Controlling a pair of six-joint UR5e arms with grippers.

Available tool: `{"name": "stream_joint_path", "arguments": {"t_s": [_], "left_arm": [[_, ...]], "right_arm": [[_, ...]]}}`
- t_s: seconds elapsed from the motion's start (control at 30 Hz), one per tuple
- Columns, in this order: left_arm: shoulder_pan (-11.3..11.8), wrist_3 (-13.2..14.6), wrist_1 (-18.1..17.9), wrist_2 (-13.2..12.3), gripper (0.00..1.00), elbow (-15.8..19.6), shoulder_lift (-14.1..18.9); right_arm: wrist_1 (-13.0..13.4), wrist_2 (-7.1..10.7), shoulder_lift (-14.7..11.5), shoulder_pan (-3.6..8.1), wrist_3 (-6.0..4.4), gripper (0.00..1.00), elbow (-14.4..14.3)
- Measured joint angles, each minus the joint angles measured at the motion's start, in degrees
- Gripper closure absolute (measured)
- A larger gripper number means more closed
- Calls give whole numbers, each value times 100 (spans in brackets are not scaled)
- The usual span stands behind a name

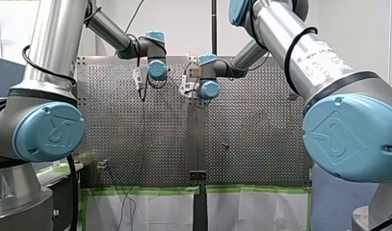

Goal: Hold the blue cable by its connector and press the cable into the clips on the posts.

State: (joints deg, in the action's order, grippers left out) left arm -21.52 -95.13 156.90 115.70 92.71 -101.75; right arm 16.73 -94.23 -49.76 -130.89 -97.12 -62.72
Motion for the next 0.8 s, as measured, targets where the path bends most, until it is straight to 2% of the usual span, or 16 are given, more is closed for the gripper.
{"name": "stream_joint_path", "arguments": {"t_s": [0.23,0.4,0.63,0.8], "left_arm": [[-118,-36,108,29,100,4,-181],[-250,-10,228,36,100,10,-444],[-353,-7,358,44,100,53,-689],[-472,-34,218,51,100,217,-706]], "right_arm": [[-342,-101,-3,21,14,100,-13],[-627,-327,-4,2,35,100,-110],[-716,-589,-4,29,42,100,-399],[-729,-827,-11,26,69,100,-661]]}}
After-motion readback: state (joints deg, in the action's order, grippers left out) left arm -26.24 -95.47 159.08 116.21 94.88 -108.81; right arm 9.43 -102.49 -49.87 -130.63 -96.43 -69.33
